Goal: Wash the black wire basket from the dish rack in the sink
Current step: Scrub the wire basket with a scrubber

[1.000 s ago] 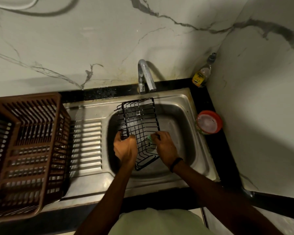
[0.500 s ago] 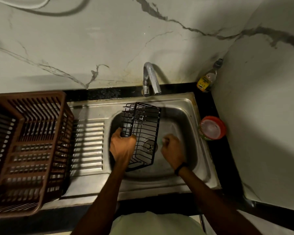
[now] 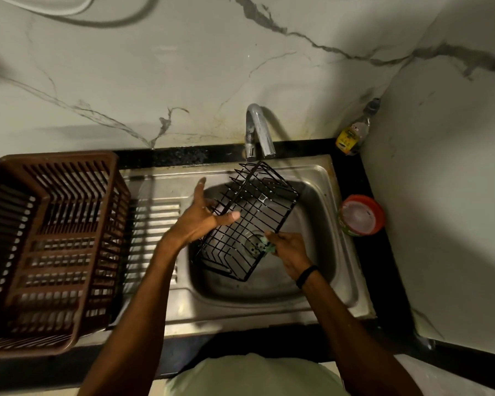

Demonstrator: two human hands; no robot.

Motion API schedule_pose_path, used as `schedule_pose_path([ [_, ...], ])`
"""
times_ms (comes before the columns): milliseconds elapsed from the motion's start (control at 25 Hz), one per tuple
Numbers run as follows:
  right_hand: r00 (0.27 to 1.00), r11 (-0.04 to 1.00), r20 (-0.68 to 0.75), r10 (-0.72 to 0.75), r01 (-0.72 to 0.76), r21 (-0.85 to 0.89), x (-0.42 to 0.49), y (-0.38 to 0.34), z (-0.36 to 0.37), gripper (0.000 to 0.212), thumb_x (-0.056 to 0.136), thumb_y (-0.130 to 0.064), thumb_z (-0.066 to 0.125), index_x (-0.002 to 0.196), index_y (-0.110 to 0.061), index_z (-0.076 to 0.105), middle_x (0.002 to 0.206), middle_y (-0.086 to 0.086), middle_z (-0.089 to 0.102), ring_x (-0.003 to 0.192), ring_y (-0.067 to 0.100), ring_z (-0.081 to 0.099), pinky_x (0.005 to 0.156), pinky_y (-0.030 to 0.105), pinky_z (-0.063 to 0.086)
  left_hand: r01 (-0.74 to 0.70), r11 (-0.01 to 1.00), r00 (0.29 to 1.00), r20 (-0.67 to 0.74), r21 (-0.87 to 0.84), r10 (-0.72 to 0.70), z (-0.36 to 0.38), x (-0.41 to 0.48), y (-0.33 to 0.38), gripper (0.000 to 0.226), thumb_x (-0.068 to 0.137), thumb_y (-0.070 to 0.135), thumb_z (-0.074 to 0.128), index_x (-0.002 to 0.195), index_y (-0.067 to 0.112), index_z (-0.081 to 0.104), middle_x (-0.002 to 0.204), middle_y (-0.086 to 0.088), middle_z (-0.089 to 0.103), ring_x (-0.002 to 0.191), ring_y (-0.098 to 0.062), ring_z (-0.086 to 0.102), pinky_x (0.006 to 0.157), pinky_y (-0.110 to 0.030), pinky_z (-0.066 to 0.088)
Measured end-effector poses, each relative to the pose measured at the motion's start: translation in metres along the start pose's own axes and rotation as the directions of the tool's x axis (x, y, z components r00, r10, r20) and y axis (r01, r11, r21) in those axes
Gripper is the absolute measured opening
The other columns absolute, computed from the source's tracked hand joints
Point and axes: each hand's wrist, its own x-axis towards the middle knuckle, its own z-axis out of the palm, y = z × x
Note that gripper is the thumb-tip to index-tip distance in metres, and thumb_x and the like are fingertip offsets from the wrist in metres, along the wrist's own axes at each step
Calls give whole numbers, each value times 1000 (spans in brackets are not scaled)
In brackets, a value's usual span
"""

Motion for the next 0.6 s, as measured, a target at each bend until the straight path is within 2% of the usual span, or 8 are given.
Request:
schedule_pose_path([
  [80,1000,998,-14,6,-5,58,-8,1,0,12,85,-22,74,78,-13,73,81,5,76,83,17,72,71,27,56,-36,985,997,-68,-166,25,-5,-15,-11,142,58,62,84,161,28,-8,159,-19,36,137,-29,45,109,-43,34],
  [160,999,991,-29,36,-32,133,-17,1,0,10,85,-20,74,81,-11,73,82,4,76,81,14,72,67,24,54,-67,933,978,-208,-353,-8,10,-31,-28,117,72,54,82,161,28,10,157,-16,40,130,-21,46,106,-36,35],
  [200,998,985,-28,60,-55,165,-21,0,0,9,85,-19,74,83,-11,73,83,4,76,79,12,71,66,23,54,-97,891,962,-273,-443,-31,22,-38,-34,104,75,55,81,158,28,24,155,-14,44,131,-20,48,109,-38,38],
  [280,994,969,-14,111,-106,223,-29,-4,0,10,86,-17,73,90,-8,73,88,5,75,78,11,70,65,22,53,-194,802,920,-389,-564,-51,41,-38,-50,90,76,63,79,149,21,46,149,-12,52,134,-28,52,113,-54,42],
  [320,992,960,-4,128,-123,252,-32,-6,0,12,86,-16,72,95,-7,73,91,7,75,79,12,70,65,22,53,-254,779,898,-439,-573,-31,50,-37,-52,91,76,65,76,148,18,47,147,-11,54,134,-31,52,110,-58,44],
  [480,988,923,29,152,-152,354,-40,-12,2,20,87,-14,71,104,-3,71,98,8,72,87,17,67,67,25,53,-363,850,799,-597,-382,73,81,-49,-30,87,85,48,73,157,24,31,154,4,45,141,-19,45,112,-39,45],
  [560,992,935,35,124,-128,331,-43,-12,2,16,87,-17,71,99,-6,71,93,6,73,86,16,67,68,25,53,-360,856,755,-655,-372,33,86,-43,-24,74,90,33,74,154,20,39,150,1,51,139,-18,49,111,-46,47],
  [600,995,962,50,88,-98,256,-45,-11,0,14,87,-22,71,94,-10,72,91,4,73,86,15,67,69,26,54,-356,853,726,-687,-383,-5,84,-38,-22,65,92,28,73,150,19,46,144,0,56,135,-18,53,108,-50,49],
])
